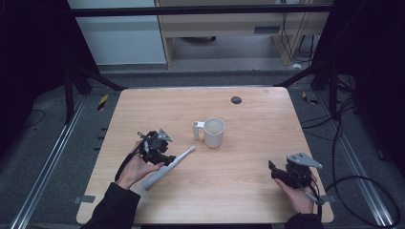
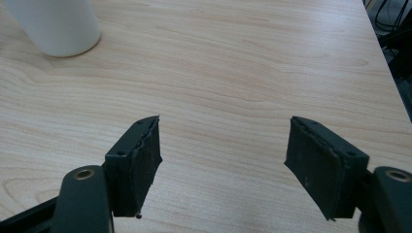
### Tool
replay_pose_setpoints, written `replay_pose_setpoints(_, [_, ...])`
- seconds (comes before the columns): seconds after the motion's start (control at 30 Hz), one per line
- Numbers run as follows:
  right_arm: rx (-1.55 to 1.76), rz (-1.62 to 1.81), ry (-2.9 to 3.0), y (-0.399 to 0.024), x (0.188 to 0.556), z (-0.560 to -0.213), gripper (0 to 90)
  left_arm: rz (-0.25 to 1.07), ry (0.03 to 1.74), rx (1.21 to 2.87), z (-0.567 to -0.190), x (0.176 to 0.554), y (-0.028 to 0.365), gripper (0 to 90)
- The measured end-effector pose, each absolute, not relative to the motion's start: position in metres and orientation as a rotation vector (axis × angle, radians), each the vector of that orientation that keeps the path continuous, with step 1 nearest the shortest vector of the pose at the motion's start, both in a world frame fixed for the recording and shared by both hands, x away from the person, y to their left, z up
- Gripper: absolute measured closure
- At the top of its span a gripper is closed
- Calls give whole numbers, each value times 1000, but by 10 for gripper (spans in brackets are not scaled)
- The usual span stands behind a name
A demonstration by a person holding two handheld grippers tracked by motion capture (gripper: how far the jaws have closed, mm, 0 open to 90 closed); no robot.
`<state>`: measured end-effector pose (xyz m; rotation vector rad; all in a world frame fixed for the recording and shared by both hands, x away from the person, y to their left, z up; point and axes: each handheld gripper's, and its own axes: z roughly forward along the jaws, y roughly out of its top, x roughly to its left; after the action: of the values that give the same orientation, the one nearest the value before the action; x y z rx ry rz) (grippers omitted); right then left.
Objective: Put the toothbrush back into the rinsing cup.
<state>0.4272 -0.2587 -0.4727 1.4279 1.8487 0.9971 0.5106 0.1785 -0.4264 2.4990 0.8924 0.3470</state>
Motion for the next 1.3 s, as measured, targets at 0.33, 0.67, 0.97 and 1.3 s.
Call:
replay_pose_setpoints(0.33, [1426, 992, 1859, -257, 427, -474, 285, 303, 892, 2579, -437, 513, 171, 485])
replay_pose_setpoints(0.67, [1428, 993, 1865, -257, 428, -474, 284, 242, 913, 2600, -450, 519, 171, 516])
replay_pose_setpoints(0.97, [1433, 990, 1870, -257, 429, -475, 284, 202, 932, 2613, -458, 522, 171, 556])
replay_pose_setpoints(1.3, [1435, 990, 1874, -257, 429, -475, 284, 175, 939, 2641, -465, 524, 169, 638])
